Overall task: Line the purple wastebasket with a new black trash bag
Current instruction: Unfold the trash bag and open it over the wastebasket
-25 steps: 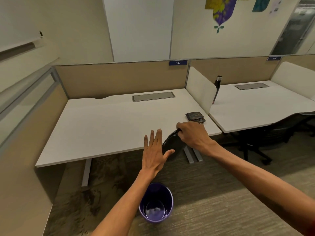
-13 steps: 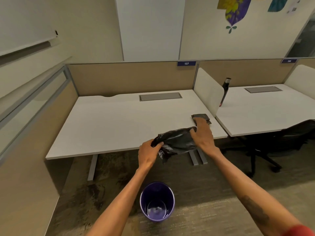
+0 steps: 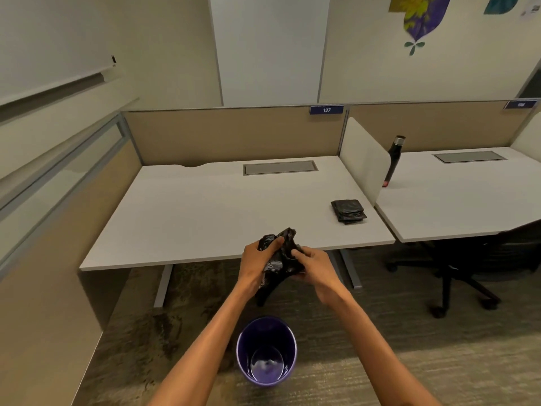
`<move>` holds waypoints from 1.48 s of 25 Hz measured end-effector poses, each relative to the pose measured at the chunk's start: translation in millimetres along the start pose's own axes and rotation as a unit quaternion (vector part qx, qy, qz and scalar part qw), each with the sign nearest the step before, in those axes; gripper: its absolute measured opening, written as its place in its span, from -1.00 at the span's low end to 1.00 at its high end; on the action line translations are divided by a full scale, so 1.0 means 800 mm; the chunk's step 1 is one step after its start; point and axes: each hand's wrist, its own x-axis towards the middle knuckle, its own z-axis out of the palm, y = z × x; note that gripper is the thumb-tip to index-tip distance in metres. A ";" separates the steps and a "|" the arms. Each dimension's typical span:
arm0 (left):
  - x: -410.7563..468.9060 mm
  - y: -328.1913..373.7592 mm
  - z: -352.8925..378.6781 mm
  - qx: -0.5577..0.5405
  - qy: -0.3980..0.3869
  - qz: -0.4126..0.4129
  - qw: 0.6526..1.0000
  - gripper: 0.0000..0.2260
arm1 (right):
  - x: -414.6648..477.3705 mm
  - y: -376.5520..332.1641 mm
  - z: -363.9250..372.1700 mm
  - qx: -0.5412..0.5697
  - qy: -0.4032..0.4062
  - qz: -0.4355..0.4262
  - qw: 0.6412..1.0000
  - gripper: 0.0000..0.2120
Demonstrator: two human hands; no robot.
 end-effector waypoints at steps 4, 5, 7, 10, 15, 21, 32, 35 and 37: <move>-0.001 -0.037 -0.026 0.142 0.016 -0.040 0.989 -0.74 | 0.013 -0.005 -0.019 0.045 0.021 0.029 0.998 -0.90; -0.002 -0.048 -0.034 0.233 0.022 -0.077 0.969 -0.66 | 0.015 -0.007 -0.021 0.047 0.010 0.033 0.998 -0.89; -0.003 -0.061 -0.044 0.367 0.056 -0.135 0.919 -0.51 | 0.017 -0.008 -0.018 0.048 -0.007 0.042 0.998 -0.83; 0.004 -0.044 -0.039 0.323 0.118 -0.077 0.936 -0.64 | 0.023 -0.006 -0.005 0.028 0.002 0.030 0.999 -0.77; 0.017 0.003 -0.024 0.023 -0.011 -0.075 0.997 -0.60 | 0.027 0.004 0.020 -0.046 0.005 -0.023 0.999 -0.71; 0.035 -0.002 -0.048 -0.076 0.002 -0.097 0.992 -0.84 | 0.041 -0.008 0.001 -0.105 -0.032 -0.012 0.994 -0.87; 0.040 -0.014 -0.062 0.036 -0.212 -0.144 0.966 -0.82 | 0.042 -0.016 0.013 -0.072 0.173 -0.055 0.981 -0.47; 0.046 -0.022 -0.059 -0.002 -0.156 -0.129 0.979 -0.85 | 0.035 0.004 0.024 -0.037 0.193 -0.012 0.980 -0.37; 0.048 -0.023 -0.057 0.003 -0.159 -0.121 0.980 -0.85 | 0.035 0.011 0.029 -0.044 0.145 0.022 0.988 -0.31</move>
